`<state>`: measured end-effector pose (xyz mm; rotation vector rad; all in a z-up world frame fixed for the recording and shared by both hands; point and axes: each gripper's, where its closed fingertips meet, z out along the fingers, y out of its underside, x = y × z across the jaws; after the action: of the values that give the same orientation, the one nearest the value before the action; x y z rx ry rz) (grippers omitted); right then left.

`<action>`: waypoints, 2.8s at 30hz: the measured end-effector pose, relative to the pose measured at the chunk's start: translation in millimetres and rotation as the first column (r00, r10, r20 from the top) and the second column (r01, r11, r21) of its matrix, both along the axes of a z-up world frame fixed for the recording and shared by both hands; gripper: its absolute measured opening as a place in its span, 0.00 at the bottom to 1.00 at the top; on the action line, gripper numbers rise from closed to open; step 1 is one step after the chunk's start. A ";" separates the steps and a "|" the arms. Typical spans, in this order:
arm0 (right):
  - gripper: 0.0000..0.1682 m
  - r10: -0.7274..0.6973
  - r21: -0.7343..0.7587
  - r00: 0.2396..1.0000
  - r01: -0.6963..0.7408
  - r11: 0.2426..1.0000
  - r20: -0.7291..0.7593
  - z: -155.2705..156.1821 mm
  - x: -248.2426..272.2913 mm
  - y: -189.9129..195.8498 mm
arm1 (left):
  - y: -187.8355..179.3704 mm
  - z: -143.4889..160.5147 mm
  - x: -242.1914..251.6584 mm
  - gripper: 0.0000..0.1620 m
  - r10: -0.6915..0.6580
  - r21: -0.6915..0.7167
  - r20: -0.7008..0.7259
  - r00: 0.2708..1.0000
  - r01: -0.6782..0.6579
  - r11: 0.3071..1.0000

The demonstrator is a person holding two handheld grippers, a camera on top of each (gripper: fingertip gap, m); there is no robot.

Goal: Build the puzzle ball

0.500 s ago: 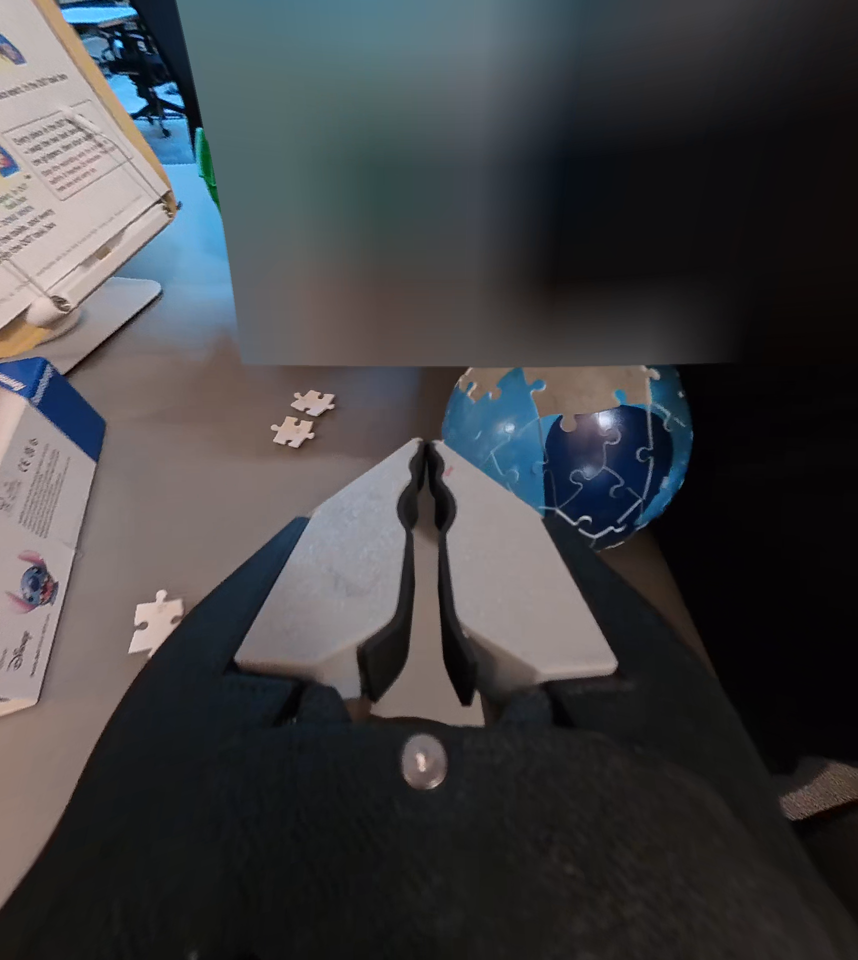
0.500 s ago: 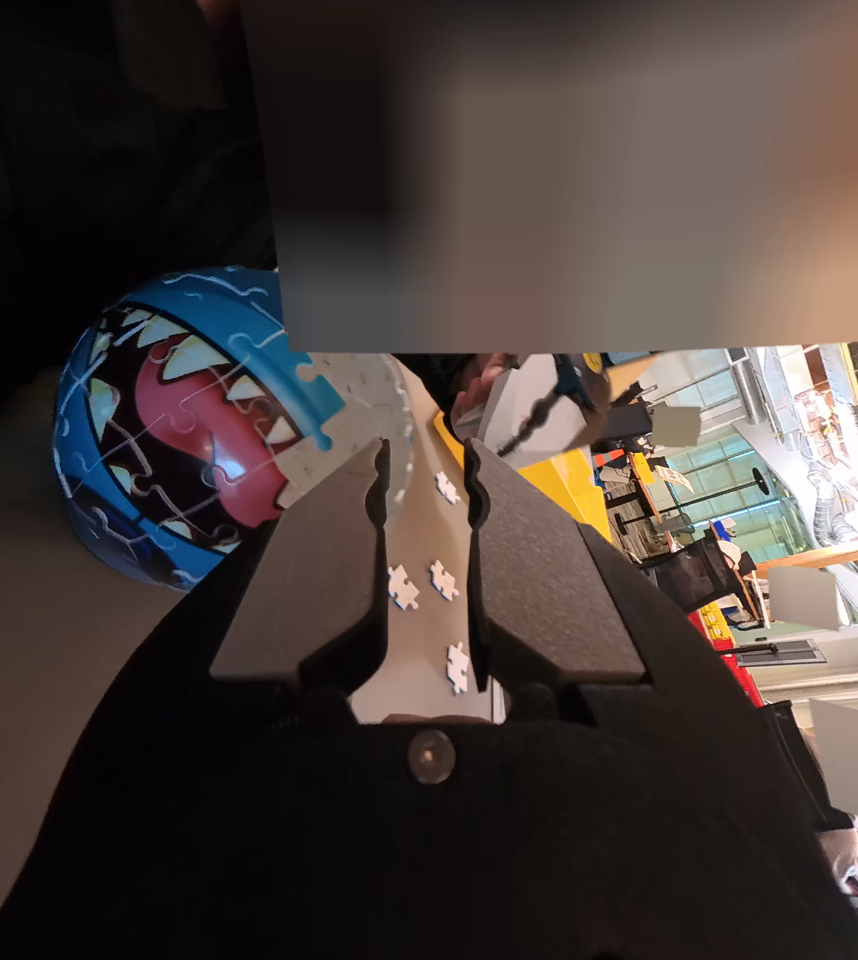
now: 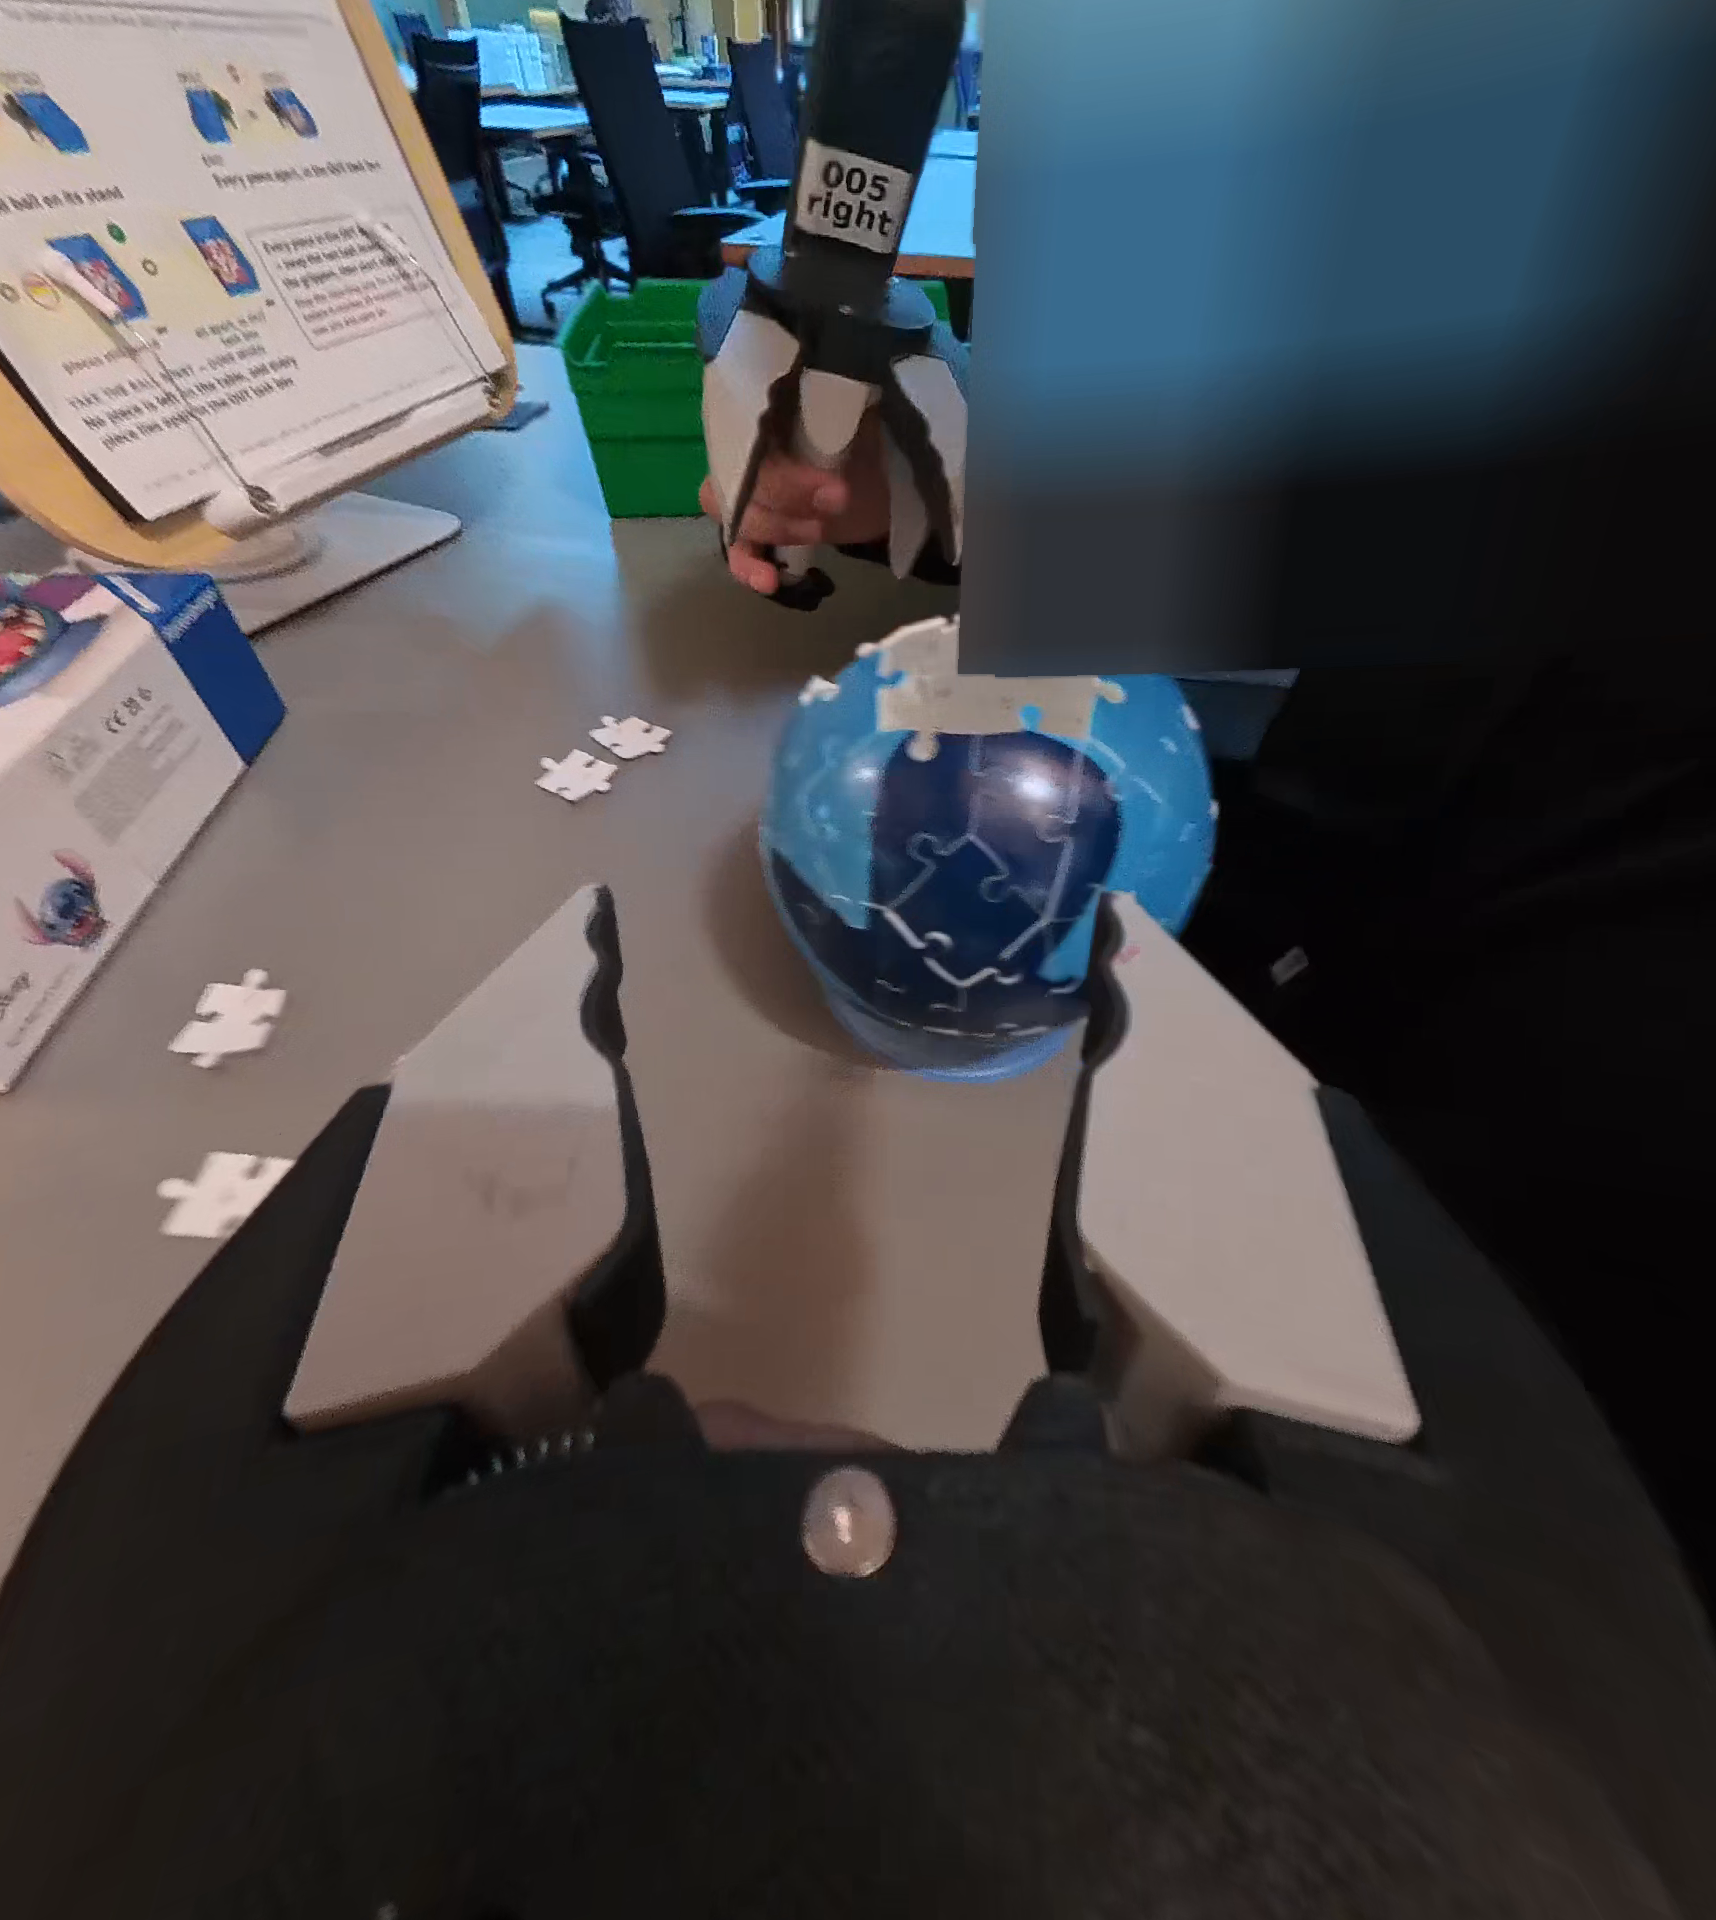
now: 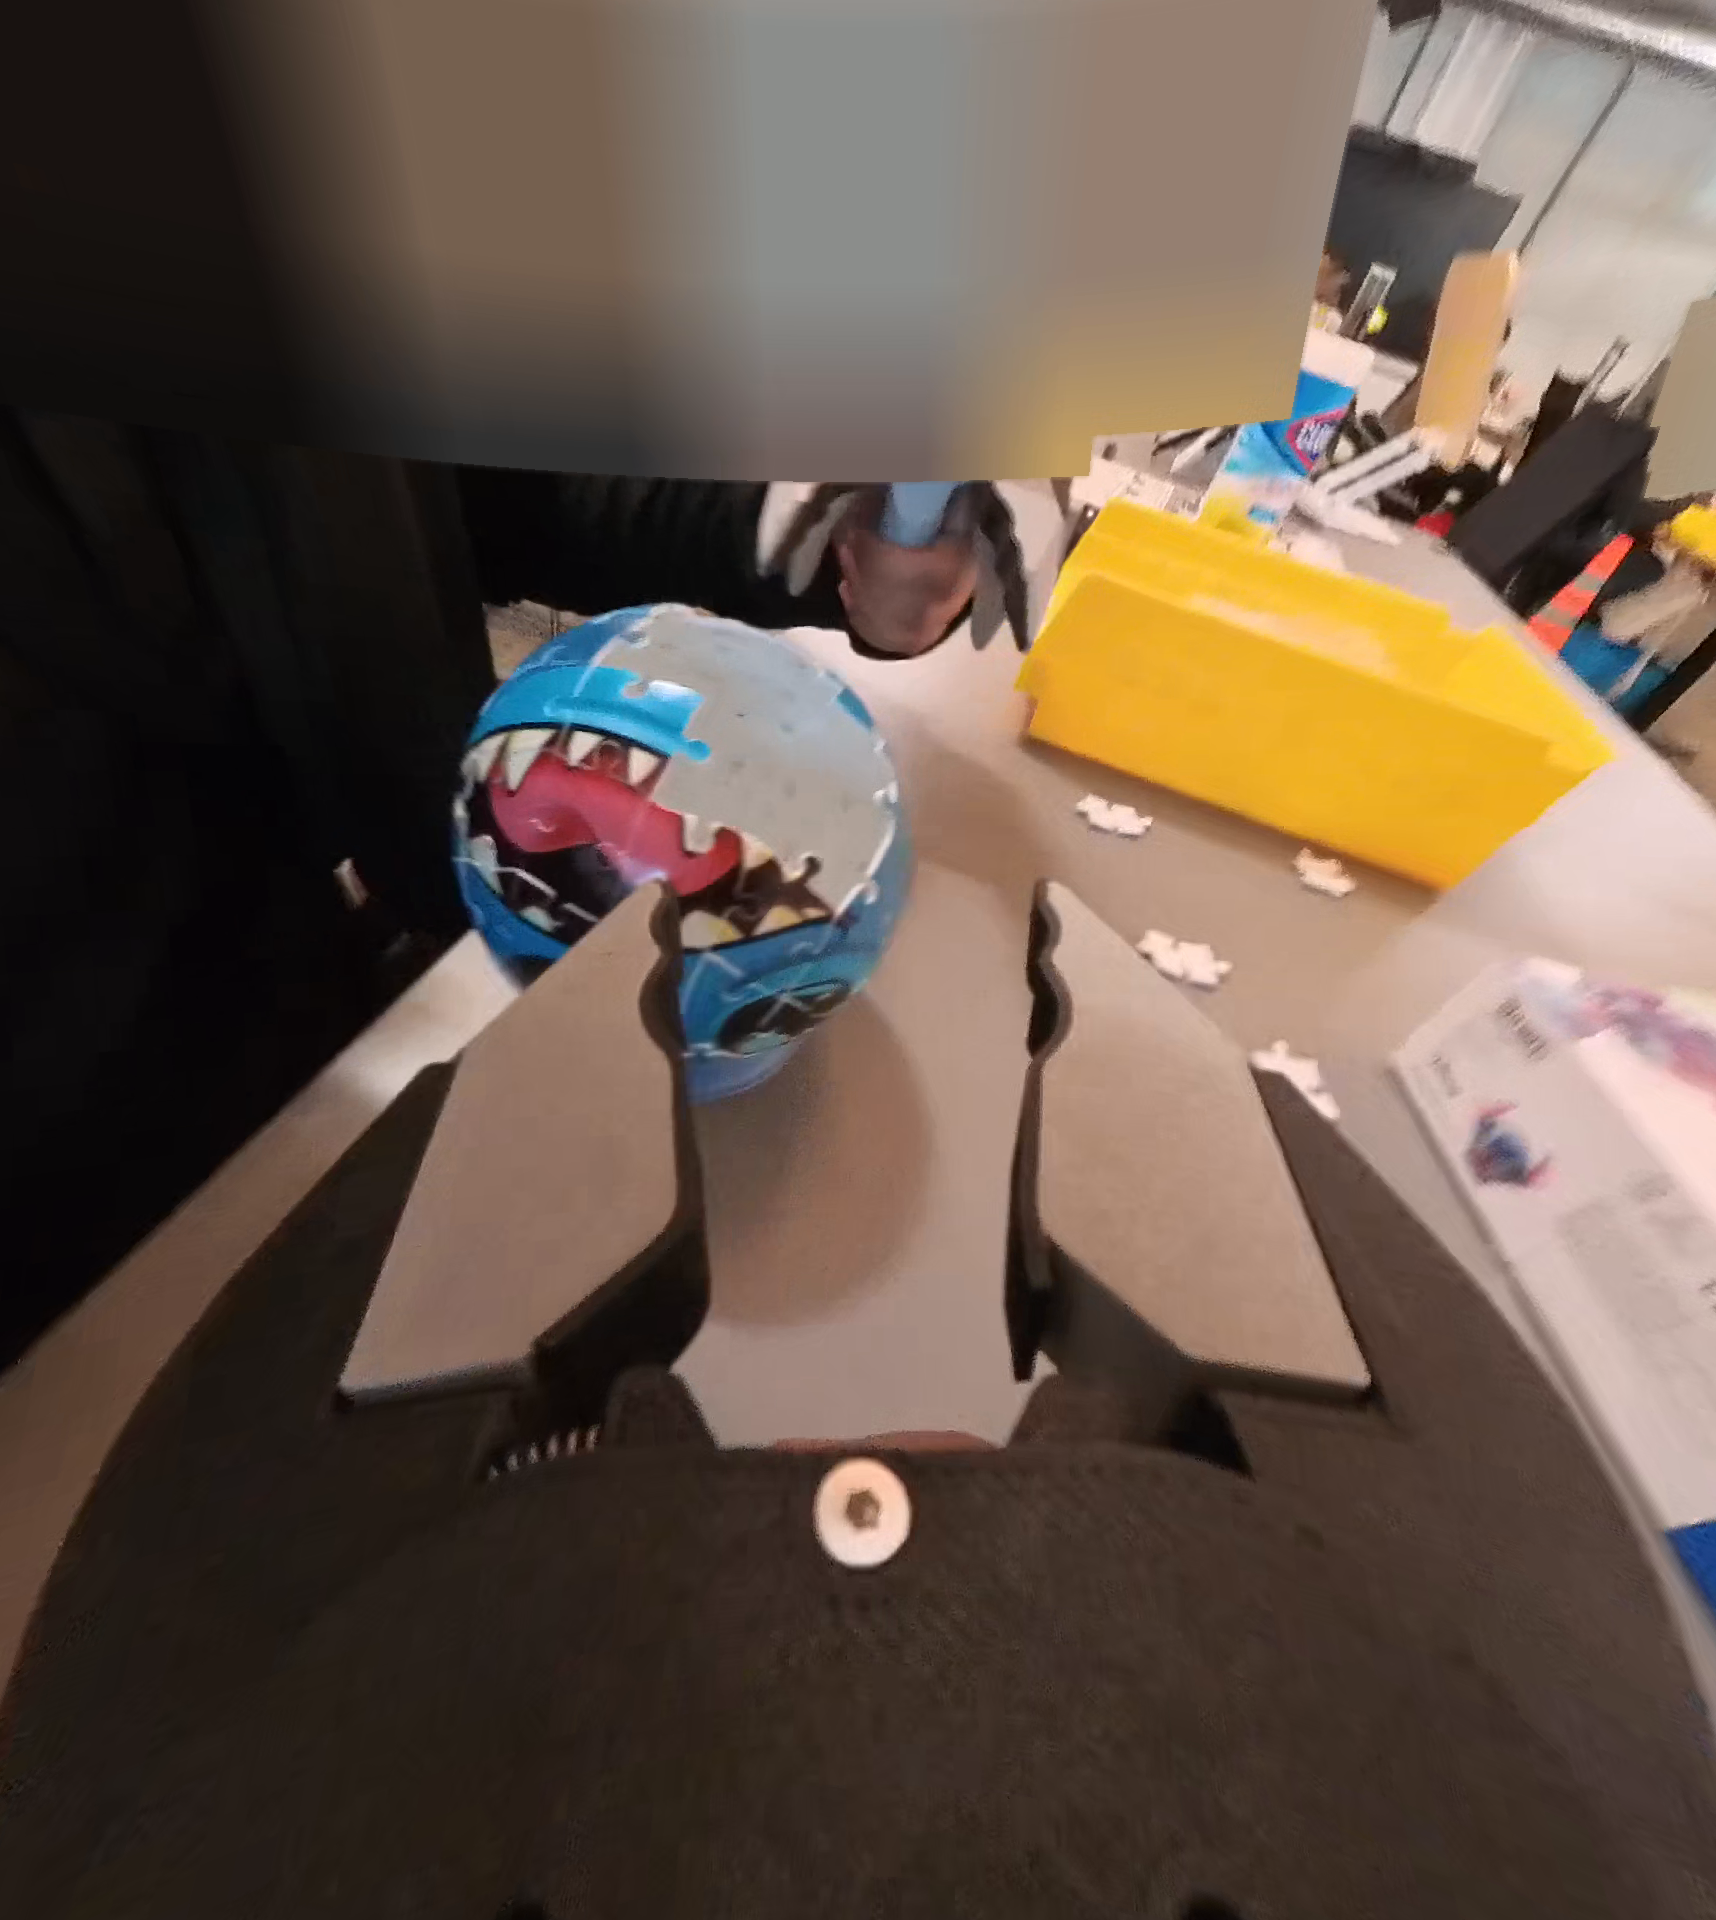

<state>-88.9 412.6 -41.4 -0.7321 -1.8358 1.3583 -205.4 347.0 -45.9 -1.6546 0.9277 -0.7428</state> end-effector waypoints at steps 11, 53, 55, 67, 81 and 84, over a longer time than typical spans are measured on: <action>0.52 -0.302 0.148 0.948 0.286 0.947 0.100 -48.0 40.8 3.8 | -24.5 -47.1 32.3 0.64 0.155 0.020 -0.123 0.980 -0.154 0.988; 0.56 -0.185 0.060 0.954 0.176 0.983 0.236 -72.4 -12.3 -38.9 | -7.3 -71.8 57.6 0.63 0.159 -0.033 -0.192 0.968 -0.169 0.985; 0.56 -0.190 0.041 0.949 0.186 0.982 0.252 -72.5 -13.6 -38.0 | -5.9 -68.9 56.8 0.63 0.148 -0.060 -0.154 0.977 -0.159 0.985; 0.55 -0.175 -0.073 0.929 0.209 0.975 0.325 -71.4 -14.2 -32.4 | 1.7 -60.4 55.8 0.63 0.133 -0.136 -0.036 0.990 -0.137 0.981; 0.55 -0.160 -0.034 0.921 0.183 0.982 0.354 -78.9 -12.6 -38.9 | -4.6 -59.8 57.3 0.63 0.156 -0.103 -0.052 0.986 -0.160 0.982; 0.55 -0.151 -0.042 0.917 0.179 0.983 0.369 -80.0 -12.7 -39.3 | -4.9 -58.8 57.0 0.63 0.162 -0.109 -0.040 0.986 -0.165 0.980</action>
<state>-101.5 373.3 -121.4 -1.2199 -1.9568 1.2475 -148.4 342.2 -104.7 -1.8213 0.7719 -0.6690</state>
